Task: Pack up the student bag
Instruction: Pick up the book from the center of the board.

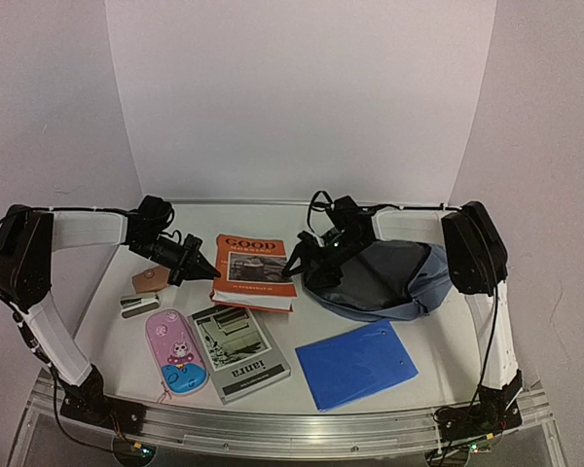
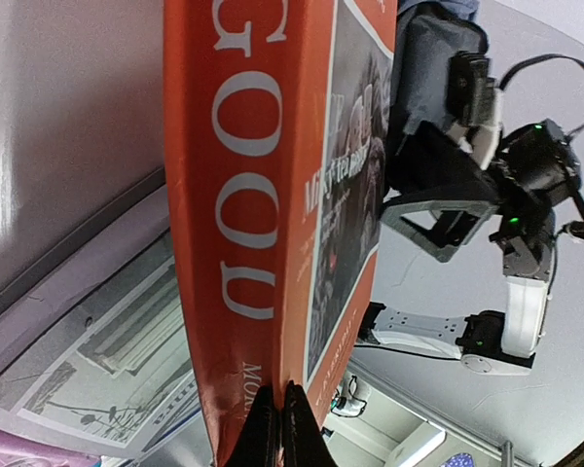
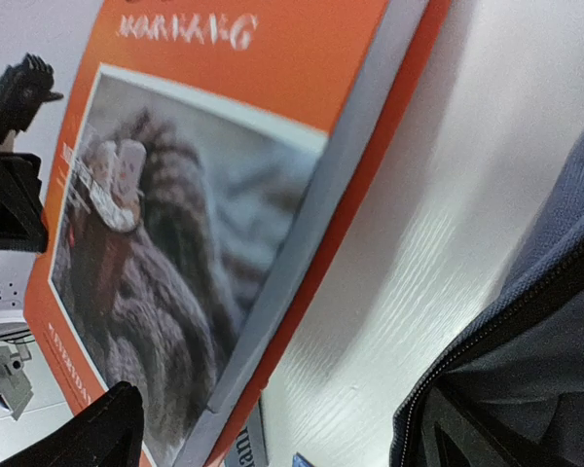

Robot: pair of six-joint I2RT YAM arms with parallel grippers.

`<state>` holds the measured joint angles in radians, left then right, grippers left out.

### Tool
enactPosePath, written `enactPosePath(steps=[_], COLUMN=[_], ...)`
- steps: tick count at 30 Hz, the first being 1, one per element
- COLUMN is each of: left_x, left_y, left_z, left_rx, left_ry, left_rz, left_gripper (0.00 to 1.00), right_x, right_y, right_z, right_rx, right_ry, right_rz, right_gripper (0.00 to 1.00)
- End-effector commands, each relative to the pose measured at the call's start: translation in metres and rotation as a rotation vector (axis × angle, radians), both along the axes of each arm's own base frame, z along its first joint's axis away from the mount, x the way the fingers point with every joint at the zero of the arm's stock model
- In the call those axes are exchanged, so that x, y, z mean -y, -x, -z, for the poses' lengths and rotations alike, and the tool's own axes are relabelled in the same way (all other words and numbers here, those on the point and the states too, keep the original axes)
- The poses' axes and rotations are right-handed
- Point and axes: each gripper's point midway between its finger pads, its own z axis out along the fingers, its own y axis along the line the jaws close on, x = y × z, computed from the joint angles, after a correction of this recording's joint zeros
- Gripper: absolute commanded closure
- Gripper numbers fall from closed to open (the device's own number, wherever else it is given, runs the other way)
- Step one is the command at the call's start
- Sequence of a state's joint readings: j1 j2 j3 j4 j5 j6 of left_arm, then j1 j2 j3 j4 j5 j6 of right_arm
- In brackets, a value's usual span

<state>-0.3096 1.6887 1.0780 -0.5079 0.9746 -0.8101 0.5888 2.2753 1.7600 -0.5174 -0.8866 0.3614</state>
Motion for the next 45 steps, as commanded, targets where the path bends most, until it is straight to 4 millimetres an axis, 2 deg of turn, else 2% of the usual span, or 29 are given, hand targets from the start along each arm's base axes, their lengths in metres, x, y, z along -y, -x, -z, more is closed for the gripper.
enactPosePath(steps=[1, 5, 8, 11, 16, 19, 22, 29, 39, 41, 45], left_x=[0.009, 0.010, 0.010, 0.008, 0.005, 0.005, 0.006, 0.012, 0.017, 0.017, 0.017], left_y=[-0.009, -0.009, -0.011, -0.016, -0.024, -0.030, -0.035, -0.041, -0.037, -0.037, -0.038], left_z=[-0.061, -0.077, -0.082, -0.083, -0.084, -0.089, -0.097, -0.126, -0.158, -0.162, -0.164], left_rx=[0.214, 0.266, 0.283, 0.291, 0.307, 0.322, 0.340, 0.394, 0.466, 0.479, 0.499], left_ry=[0.128, 0.153, 0.146, 0.123, 0.091, 0.096, 0.112, 0.186, 0.290, 0.306, 0.322], left_rz=[0.022, 0.033, 0.028, 0.014, 0.003, 0.002, 0.005, 0.015, 0.028, 0.023, 0.015], left_gripper=[1.00, 1.00, 1.00, 1.00, 1.00, 1.00, 1.00, 1.00, 1.00, 1.00, 1.00], right_x=[-0.006, -0.018, -0.019, -0.001, 0.049, 0.058, 0.049, 0.016, -0.033, -0.038, -0.044], right_y=[0.019, 0.017, 0.004, -0.019, -0.068, -0.077, -0.068, -0.034, -0.012, -0.012, -0.015], right_z=[-0.024, -0.037, -0.054, -0.067, -0.089, -0.108, -0.125, -0.137, -0.157, -0.162, -0.177], right_rx=[-0.123, -0.152, -0.087, -0.024, 0.092, 0.133, 0.106, 0.008, -0.092, -0.128, -0.144], right_ry=[-0.092, -0.173, -0.188, -0.175, -0.131, -0.139, -0.190, -0.288, -0.442, -0.475, -0.534], right_rz=[0.004, -0.002, 0.012, 0.080, 0.233, 0.248, 0.223, 0.117, 0.000, 0.005, 0.007], right_gripper=[0.02, 0.02, 0.02, 0.02, 0.02, 0.02, 0.02, 0.02, 0.02, 0.08, 0.39])
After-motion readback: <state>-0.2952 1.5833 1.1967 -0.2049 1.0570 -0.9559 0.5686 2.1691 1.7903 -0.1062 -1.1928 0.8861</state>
